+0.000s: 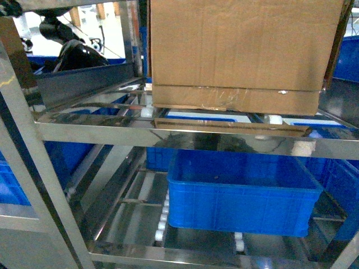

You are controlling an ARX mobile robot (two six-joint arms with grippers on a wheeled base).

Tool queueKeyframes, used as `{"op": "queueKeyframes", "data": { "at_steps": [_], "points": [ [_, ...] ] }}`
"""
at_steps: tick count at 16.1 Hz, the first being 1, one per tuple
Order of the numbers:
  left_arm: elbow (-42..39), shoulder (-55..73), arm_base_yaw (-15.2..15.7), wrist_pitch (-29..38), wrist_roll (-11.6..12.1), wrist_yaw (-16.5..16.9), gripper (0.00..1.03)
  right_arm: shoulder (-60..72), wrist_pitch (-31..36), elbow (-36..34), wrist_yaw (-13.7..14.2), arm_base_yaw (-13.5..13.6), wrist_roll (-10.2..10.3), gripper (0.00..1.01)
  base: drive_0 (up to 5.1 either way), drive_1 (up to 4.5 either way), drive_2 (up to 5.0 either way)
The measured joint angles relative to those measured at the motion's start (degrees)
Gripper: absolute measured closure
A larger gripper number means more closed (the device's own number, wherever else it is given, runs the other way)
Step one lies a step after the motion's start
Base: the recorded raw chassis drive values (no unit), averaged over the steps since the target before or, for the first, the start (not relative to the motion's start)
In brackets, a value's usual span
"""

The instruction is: Sort boxes to right shelf from conveyor

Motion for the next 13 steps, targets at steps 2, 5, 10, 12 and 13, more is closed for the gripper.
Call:
{"op": "queueKeyframes", "data": {
  "at_steps": [2,5,10,12,13],
  "points": [
    [0.11,-0.02,0.46,0.31,-0.94,0.04,0.05,-0.07,0.7,-0.2,0.9,-0.09,0.7,0.04,0.0,0.0,0.0],
    [-17.97,-6.69,1.81,31.39,7.54,-15.28,0.38,-7.56,11.21,-15.32,10.12,-0.92,5.95,0.44,0.0,0.0,0.0],
    [-34.38,-17.44,7.54,38.14,9.6,-10.49,1.0,-17.77,16.09,-31.61,5.99,-5.99,6.71,0.99,0.0,0.0,0.0],
    [-37.81,-21.05,8.96,38.1,9.73,-9.09,1.01,-21.14,16.2,-35.36,5.38,-5.42,6.69,0.99,0.0,0.0,0.0],
    [-38.36,-21.68,9.16,38.07,9.73,-8.92,1.01,-21.73,16.15,-35.93,5.31,-5.49,6.69,0.99,0.0,0.0,0.0]
  ]
}}
